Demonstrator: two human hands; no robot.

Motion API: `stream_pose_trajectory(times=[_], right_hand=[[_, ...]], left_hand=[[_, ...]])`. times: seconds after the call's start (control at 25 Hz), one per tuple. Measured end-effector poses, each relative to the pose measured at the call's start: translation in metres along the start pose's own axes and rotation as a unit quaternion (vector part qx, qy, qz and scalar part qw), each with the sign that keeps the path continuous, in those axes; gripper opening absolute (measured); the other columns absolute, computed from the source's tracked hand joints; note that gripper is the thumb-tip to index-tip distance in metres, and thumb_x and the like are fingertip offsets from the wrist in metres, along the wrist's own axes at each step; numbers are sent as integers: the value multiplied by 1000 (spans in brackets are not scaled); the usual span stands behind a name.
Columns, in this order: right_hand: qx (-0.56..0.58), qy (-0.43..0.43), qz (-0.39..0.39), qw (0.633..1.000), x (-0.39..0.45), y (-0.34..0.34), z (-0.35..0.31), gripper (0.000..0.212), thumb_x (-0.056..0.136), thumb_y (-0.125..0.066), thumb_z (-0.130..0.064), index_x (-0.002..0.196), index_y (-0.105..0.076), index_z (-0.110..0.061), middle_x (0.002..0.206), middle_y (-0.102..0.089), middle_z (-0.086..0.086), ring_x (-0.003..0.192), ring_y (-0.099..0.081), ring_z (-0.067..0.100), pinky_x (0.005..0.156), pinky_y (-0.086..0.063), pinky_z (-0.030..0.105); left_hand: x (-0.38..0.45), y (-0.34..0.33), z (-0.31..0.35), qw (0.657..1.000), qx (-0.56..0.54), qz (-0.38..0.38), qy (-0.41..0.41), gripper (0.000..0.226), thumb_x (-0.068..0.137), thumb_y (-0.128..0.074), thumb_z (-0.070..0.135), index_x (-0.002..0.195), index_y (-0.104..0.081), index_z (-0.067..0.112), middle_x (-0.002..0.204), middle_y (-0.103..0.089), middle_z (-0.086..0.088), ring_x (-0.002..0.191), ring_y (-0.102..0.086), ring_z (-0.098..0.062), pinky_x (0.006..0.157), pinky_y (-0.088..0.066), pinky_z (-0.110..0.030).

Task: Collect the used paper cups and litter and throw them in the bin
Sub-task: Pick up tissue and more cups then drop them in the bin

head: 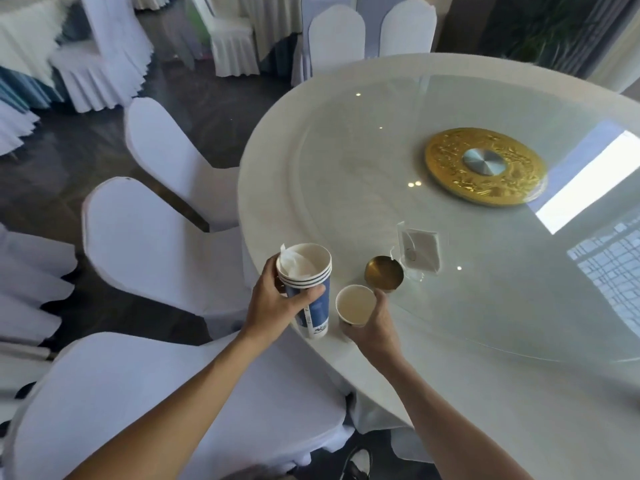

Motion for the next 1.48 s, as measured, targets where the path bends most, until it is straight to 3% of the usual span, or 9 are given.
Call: stream_pose_trajectory(times=[0.12, 0.28, 0.4, 0.52, 0.64, 0.96, 1.12, 1.28, 1.48], right_hand=[[9, -8, 0, 1000, -3, 7, 2, 87, 65, -89, -40, 134, -38, -27, 119, -60, -1, 104, -62, 22, 85, -55, 43], [56, -34, -1, 998, -20, 26, 6, 83, 63, -93, -26, 129, -43, -29, 118, -61, -1, 103, -63, 14, 79, -55, 32], [101, -31, 11, 994, -33, 42, -2, 60, 68, -91, -7, 107, -52, -31, 98, -68, -8, 80, -66, -4, 64, -53, 16], [135, -21, 28, 990, -44, 55, -8, 50, 69, -87, 6, 88, -57, -29, 78, -69, -9, 68, -64, 1, 63, -54, 22], [168, -35, 61, 983, -57, 67, 2, 54, 70, -88, 2, 103, -57, -27, 93, -72, -4, 74, -68, 1, 65, -57, 22], [234, -54, 128, 962, -88, 87, 17, 67, 72, -88, 1, 126, -53, -16, 107, -72, 3, 84, -73, 2, 66, -57, 19], [247, -53, 159, 955, -103, 101, 20, 65, 74, -88, 0, 127, -53, -17, 108, -71, -3, 84, -70, -6, 67, -56, 16], [248, -36, 190, 949, -118, 120, 24, 66, 74, -91, -6, 128, -56, -20, 114, -73, -2, 92, -71, 1, 75, -57, 21], [218, -53, 222, 949, -147, 136, 40, 67, 71, -94, -14, 125, -57, -27, 113, -73, -3, 96, -70, 8, 78, -58, 25]], left_hand=[[8, -5, 25, 999, -26, 4, -28, 77, 57, -89, 47, 125, -64, 20, 113, -76, 8, 106, -72, -13, 84, -58, -27], [21, -28, 56, 996, -64, -33, -54, 72, 58, -90, 45, 122, -65, 23, 114, -76, 5, 107, -73, -16, 85, -59, -29], [22, -54, 67, 992, -68, -89, -61, 78, 56, -91, 44, 125, -63, 20, 112, -76, 10, 102, -73, -5, 80, -57, -21], [18, -78, 62, 987, -66, -133, -63, 81, 56, -94, 39, 128, -62, 20, 115, -76, 8, 106, -74, -10, 86, -60, -31], [14, -103, 57, 980, -56, -178, -70, 90, 56, -96, 39, 136, -55, 24, 121, -74, 6, 115, -71, -18, 96, -60, -40], [-12, -157, 42, 949, -4, -308, -64, 79, 58, -98, 35, 126, -58, 32, 126, -71, 1, 113, -73, -16, 89, -61, -33], [-33, -183, 38, 924, 24, -378, -56, 79, 66, -100, 18, 130, -55, 29, 110, -71, 33, 111, -72, -13, 98, -61, -40], [-51, -205, 29, 892, 43, -446, -49, 100, 57, -101, 33, 144, -50, 27, 121, -76, 8, 117, -72, -13, 105, -58, -43], [-81, -220, 27, 859, 46, -510, -24, 98, 65, -99, 32, 148, -48, 30, 126, -74, 4, 117, -73, -16, 96, -61, -31]])
Point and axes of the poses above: each hand's wrist, its own x-axis towards the middle knuckle, its own y-axis out of the back of the hand, z = x × y, the point moved 7 cm from there along x, towards the middle knuckle
